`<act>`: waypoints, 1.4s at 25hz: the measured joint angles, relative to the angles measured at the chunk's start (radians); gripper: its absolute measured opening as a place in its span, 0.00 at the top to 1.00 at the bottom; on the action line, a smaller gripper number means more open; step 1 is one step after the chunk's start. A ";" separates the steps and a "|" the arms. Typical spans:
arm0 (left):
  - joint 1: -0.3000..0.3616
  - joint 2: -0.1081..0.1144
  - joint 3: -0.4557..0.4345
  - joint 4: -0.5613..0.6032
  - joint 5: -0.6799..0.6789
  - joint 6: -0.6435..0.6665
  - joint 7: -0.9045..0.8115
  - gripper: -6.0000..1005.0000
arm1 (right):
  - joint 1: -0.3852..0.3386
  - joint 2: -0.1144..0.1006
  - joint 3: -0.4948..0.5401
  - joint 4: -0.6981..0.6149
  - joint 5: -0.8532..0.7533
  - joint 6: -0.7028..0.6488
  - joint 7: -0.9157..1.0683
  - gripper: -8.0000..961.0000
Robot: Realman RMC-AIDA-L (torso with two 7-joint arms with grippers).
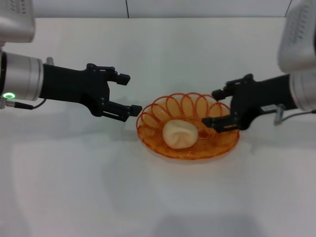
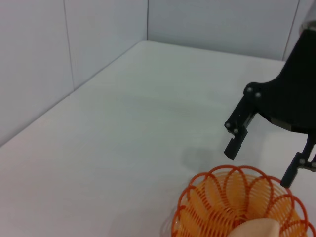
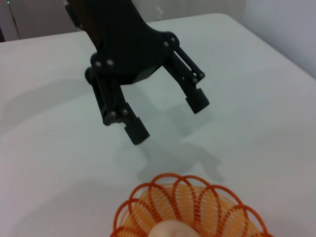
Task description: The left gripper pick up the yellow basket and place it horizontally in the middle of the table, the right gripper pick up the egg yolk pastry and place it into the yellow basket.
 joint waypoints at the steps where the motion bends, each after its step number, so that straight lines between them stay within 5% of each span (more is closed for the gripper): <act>1: 0.001 0.000 -0.011 -0.001 -0.002 0.010 0.006 0.11 | -0.019 0.000 0.004 -0.011 0.006 0.000 -0.012 0.29; 16: 0.080 0.012 -0.084 -0.008 -0.087 0.090 0.047 0.11 | -0.226 -0.003 0.175 0.033 0.311 -0.147 -0.362 0.29; 22: 0.115 0.010 -0.085 -0.008 -0.111 0.125 0.072 0.11 | -0.233 -0.003 0.239 0.134 0.412 -0.204 -0.461 0.29; 35: 0.111 0.008 -0.073 -0.008 -0.090 0.229 0.095 0.11 | -0.216 -0.003 0.238 0.144 0.395 -0.208 -0.461 0.29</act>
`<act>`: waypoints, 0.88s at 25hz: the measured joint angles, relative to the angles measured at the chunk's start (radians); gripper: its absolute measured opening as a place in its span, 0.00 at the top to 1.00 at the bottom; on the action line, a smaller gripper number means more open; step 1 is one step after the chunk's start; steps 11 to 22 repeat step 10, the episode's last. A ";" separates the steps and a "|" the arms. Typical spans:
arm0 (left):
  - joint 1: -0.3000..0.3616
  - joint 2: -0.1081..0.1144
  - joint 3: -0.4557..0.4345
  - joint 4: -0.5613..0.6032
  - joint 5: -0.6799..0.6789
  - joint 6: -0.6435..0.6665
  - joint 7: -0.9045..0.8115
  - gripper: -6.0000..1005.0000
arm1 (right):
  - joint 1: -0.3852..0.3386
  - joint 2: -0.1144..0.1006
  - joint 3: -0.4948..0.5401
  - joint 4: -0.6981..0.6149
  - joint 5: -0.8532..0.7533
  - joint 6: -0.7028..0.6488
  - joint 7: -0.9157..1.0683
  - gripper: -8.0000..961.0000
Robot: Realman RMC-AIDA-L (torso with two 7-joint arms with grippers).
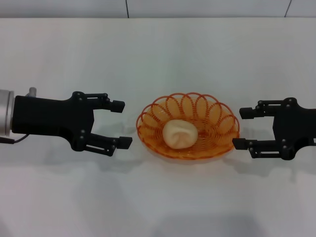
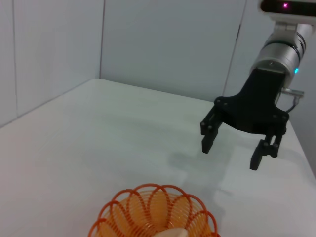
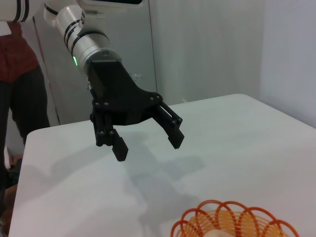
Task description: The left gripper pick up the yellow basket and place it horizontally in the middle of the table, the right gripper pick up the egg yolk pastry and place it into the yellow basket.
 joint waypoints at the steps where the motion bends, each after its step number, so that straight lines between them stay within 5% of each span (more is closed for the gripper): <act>1: 0.000 0.000 0.000 0.000 0.001 0.003 0.000 0.11 | 0.001 -0.001 0.000 0.000 0.000 -0.005 0.001 0.29; 22: 0.003 -0.001 0.001 0.000 0.003 0.007 -0.003 0.11 | 0.003 -0.001 -0.001 -0.019 -0.031 -0.018 0.019 0.29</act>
